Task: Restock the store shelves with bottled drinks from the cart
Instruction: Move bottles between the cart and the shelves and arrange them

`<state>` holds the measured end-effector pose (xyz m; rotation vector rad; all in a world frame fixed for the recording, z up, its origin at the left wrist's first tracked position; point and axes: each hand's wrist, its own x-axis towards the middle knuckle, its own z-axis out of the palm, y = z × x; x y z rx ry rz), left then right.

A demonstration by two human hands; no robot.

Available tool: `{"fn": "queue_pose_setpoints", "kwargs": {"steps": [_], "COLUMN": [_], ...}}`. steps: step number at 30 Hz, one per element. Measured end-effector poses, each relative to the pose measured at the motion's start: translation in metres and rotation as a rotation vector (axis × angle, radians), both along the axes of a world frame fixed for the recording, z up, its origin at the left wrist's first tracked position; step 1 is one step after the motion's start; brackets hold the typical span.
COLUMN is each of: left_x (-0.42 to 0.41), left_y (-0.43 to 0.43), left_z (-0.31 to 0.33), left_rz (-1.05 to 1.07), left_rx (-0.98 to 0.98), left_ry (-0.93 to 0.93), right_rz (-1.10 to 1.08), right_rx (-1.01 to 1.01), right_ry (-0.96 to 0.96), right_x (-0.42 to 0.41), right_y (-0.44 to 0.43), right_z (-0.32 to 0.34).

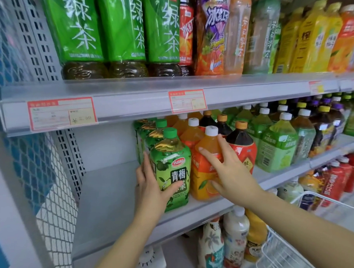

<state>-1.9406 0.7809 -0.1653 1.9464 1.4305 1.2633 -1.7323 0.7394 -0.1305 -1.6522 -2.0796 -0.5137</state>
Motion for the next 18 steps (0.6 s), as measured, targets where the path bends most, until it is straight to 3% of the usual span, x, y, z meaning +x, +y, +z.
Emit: {"fn": "queue_pose_setpoints", "kwargs": {"steps": [4, 8, 10, 13, 18], "left_x": [0.018, 0.057, 0.086, 0.131, 0.184], "left_y": [-0.041, -0.074, -0.082, -0.101, -0.126], "left_z": [0.0, -0.01, -0.019, -0.042, -0.077], "left_rz": [0.117, -0.152, -0.332, -0.575, -0.806], "left_rx": [0.364, 0.619, 0.601, 0.42, 0.259], "left_ry": [0.032, 0.087, 0.104, 0.095, 0.224], "right_rz": [0.107, 0.057, -0.056, -0.26, -0.522], "right_rx": [-0.155, -0.344, -0.477, -0.651, -0.896], "right_ry": [0.124, 0.028, 0.002, -0.014, 0.065], "right_x": [0.015, 0.06, 0.09, 0.136, 0.183], "right_y": [-0.025, -0.08, -0.112, -0.161, -0.234], "right_z": [0.018, 0.031, 0.031, 0.025, 0.01]}}
